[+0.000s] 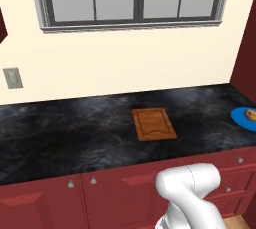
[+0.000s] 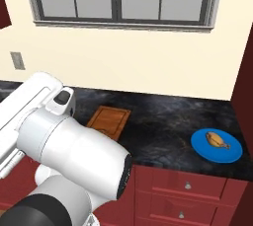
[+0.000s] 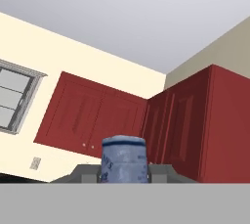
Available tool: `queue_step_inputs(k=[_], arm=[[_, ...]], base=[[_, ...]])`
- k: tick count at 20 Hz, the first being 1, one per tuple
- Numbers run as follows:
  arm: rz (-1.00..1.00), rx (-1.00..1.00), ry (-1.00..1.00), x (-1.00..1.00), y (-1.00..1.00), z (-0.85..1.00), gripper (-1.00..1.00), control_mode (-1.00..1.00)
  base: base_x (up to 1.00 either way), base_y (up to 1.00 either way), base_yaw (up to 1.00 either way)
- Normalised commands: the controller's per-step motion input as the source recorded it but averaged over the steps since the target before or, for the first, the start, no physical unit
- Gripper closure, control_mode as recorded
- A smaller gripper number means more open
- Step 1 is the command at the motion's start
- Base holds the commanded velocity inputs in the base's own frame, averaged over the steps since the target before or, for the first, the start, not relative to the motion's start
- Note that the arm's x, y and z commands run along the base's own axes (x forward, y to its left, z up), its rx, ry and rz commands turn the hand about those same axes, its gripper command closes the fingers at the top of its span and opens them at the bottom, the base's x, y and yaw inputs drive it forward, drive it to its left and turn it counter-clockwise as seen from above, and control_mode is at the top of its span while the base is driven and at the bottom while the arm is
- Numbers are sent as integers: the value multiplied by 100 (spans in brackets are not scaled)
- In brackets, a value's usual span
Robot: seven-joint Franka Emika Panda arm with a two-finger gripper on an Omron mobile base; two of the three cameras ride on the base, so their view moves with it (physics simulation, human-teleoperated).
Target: Pick the chicken drumstick from the plate and place it on the cutting board. Then pick the condiment bottle from the cabinet and place it next to the cutting board.
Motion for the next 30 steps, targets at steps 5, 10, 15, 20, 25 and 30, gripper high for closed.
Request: queue_step_inputs(k=[5,10,15,20,25,30], arm=[[0,0,0,0,0,0,100,100],[0,0,0,0,0,0,100,100],[0,0,0,11,4,-1,100,-100],[0,0,0,5,0,0,100,-100],[0,0,0,0,0,0,100,-100],[0,0,0,0,0,-6,100,-100]], base=[[42,8,-1],[32,8,-1],[10,4,0],[0,0,0],[0,0,0],[0,0,0]])
